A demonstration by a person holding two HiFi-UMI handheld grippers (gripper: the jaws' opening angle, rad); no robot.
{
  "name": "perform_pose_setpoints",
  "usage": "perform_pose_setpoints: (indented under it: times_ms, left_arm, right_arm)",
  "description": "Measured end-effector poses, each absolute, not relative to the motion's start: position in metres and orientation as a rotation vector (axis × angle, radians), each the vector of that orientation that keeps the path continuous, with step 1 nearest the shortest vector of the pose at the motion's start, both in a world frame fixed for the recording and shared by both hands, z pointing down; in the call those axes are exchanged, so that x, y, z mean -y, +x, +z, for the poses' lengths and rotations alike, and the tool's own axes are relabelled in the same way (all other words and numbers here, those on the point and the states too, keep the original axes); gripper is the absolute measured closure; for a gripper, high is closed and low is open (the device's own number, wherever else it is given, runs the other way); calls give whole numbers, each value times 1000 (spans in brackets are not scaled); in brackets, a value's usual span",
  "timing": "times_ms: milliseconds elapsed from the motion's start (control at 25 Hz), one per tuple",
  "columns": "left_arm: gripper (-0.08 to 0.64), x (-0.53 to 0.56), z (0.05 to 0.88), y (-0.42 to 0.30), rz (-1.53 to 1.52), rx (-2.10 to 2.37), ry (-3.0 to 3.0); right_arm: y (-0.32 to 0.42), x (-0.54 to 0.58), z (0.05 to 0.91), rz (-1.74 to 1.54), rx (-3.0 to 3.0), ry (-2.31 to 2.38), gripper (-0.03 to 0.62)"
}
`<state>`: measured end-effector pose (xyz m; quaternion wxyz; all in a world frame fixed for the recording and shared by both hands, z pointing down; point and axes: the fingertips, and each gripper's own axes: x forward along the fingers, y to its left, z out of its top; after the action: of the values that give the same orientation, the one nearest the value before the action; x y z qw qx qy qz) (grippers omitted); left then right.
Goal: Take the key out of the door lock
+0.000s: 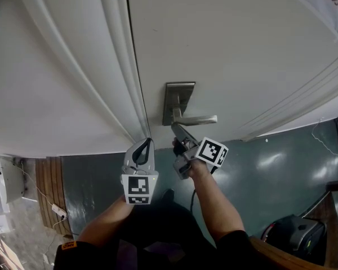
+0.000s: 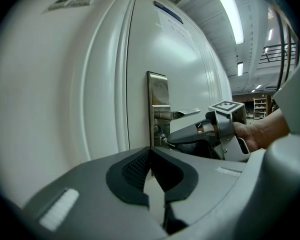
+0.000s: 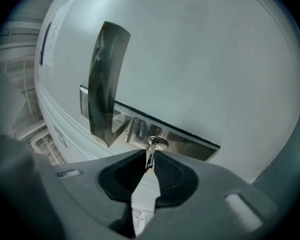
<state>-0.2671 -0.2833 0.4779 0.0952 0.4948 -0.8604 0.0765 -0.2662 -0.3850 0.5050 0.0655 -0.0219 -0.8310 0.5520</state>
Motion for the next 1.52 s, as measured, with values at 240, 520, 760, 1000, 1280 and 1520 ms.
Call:
perform_pose_setpoints:
  times_ms: [240,520,760,1000,1280,1520]
  left_arm:
    - [541,284,478,-266,221,2547,1470]
    - [541,281,475,-268,218,2552,1475]
    - [541,280,472,-268,202,2553,1484]
    - [541,279,471,-268,178,2544,1499]
    - [541,276,470,-263,152,2528,1521]
    - [541,271,470,-256,133,2517,1531]
  right_arm:
    - [-265,387,505,1785,2481,-68,563]
    - [-263,387,508,1879,2443,-41,571]
    - [-260,387,509,1936,2424,-14,575]
    - [-244,379,513,1995,2404,8,578]
    - [-224,365,515,1992,2397,28,578]
    - [-198,348,507,1980,2428,30,578]
